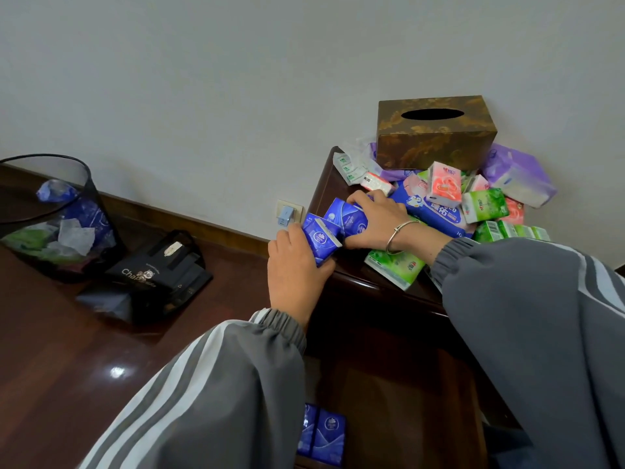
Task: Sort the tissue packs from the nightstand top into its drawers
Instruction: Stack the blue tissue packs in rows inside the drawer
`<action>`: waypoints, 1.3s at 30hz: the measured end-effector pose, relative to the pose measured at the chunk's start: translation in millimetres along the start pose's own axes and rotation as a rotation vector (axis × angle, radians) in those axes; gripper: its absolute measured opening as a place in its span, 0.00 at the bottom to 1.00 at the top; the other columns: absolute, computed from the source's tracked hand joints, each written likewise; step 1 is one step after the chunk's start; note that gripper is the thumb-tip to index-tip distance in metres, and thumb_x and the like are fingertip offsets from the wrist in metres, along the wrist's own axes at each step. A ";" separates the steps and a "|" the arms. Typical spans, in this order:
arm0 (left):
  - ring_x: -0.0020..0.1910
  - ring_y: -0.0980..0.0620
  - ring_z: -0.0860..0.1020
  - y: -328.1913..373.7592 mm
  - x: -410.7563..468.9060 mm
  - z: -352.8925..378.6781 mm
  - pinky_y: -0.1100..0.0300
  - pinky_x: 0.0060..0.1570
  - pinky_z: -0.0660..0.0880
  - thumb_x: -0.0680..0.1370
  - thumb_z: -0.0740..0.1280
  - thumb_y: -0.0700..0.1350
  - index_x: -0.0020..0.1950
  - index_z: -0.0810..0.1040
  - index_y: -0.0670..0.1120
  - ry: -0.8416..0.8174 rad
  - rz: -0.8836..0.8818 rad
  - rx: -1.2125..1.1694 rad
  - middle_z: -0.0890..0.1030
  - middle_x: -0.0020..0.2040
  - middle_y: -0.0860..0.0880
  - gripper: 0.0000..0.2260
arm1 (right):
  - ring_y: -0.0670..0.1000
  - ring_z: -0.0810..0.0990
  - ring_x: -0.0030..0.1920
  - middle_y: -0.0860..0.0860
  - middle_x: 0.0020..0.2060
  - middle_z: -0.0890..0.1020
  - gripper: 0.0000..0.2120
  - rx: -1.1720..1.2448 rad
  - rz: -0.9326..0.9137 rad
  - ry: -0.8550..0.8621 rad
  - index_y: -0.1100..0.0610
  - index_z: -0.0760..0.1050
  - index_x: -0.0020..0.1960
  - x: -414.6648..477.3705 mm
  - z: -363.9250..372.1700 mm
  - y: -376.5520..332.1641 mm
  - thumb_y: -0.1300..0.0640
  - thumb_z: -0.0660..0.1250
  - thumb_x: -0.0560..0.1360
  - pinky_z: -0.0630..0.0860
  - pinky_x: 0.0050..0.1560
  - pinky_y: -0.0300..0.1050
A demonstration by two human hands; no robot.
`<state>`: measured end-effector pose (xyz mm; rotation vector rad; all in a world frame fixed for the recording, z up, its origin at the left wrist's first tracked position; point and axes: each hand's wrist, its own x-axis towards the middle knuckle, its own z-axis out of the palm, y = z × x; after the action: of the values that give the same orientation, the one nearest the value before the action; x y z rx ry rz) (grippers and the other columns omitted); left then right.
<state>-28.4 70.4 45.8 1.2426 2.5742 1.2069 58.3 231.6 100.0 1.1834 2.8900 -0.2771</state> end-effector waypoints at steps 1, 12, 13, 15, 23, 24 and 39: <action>0.52 0.43 0.72 0.0 0.1 0.2 0.56 0.51 0.66 0.70 0.71 0.52 0.62 0.69 0.41 0.001 -0.002 -0.003 0.73 0.54 0.43 0.26 | 0.61 0.73 0.56 0.53 0.58 0.68 0.34 0.025 0.000 0.032 0.41 0.62 0.58 -1.9 1.3 0.8 0.35 0.70 0.56 0.65 0.57 0.53; 0.54 0.44 0.72 -2.4 0.0 1.2 0.56 0.52 0.68 0.71 0.72 0.53 0.64 0.67 0.42 -0.019 -0.021 -0.037 0.73 0.56 0.43 0.28 | 0.50 0.77 0.56 0.54 0.60 0.73 0.33 0.817 0.049 0.272 0.52 0.64 0.62 -36.5 -2.6 -9.9 0.50 0.78 0.63 0.76 0.55 0.40; 0.54 0.43 0.72 -1.6 0.2 0.7 0.55 0.53 0.69 0.71 0.71 0.53 0.64 0.67 0.42 -0.020 -0.021 -0.032 0.73 0.56 0.43 0.28 | 0.47 0.79 0.53 0.53 0.58 0.76 0.33 0.921 0.053 0.270 0.52 0.65 0.63 -41.1 -4.6 -11.3 0.52 0.77 0.64 0.77 0.50 0.35; 0.54 0.42 0.72 0.0 1.1 -0.6 0.53 0.53 0.70 0.72 0.71 0.53 0.64 0.67 0.41 -0.034 -0.026 -0.027 0.74 0.56 0.42 0.27 | 0.40 0.81 0.45 0.50 0.50 0.80 0.29 1.074 0.036 0.304 0.50 0.67 0.60 -50.6 -10.7 -13.0 0.54 0.76 0.64 0.76 0.41 0.29; 0.53 0.44 0.77 7.8 -30.6 -25.9 0.44 0.54 0.74 0.67 0.74 0.50 0.61 0.72 0.45 -0.003 -0.039 -0.300 0.79 0.54 0.46 0.26 | 0.45 0.79 0.56 0.46 0.58 0.79 0.45 1.248 0.010 0.294 0.48 0.62 0.72 -131.8 -30.6 13.0 0.49 0.76 0.58 0.76 0.56 0.44; 0.53 0.45 0.77 9.2 -45.3 -26.8 0.44 0.53 0.74 0.66 0.74 0.52 0.61 0.73 0.47 0.006 -0.008 -0.317 0.80 0.52 0.48 0.26 | 0.44 0.78 0.57 0.45 0.59 0.78 0.48 1.220 0.020 0.276 0.49 0.60 0.73 -148.3 -28.6 20.8 0.47 0.76 0.57 0.75 0.59 0.44; 0.45 0.62 0.77 -6.7 -209.7 46.2 0.66 0.41 0.72 0.63 0.80 0.50 0.56 0.67 0.54 -0.613 -0.379 -0.322 0.77 0.48 0.59 0.28 | 0.43 0.78 0.51 0.47 0.55 0.76 0.29 1.163 0.463 0.027 0.40 0.66 0.55 -298.8 123.9 79.8 0.48 0.78 0.60 0.77 0.47 0.39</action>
<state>125.5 -45.4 -49.4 0.8334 1.9553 0.9258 320.0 59.1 -13.2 1.8319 2.2241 -2.0472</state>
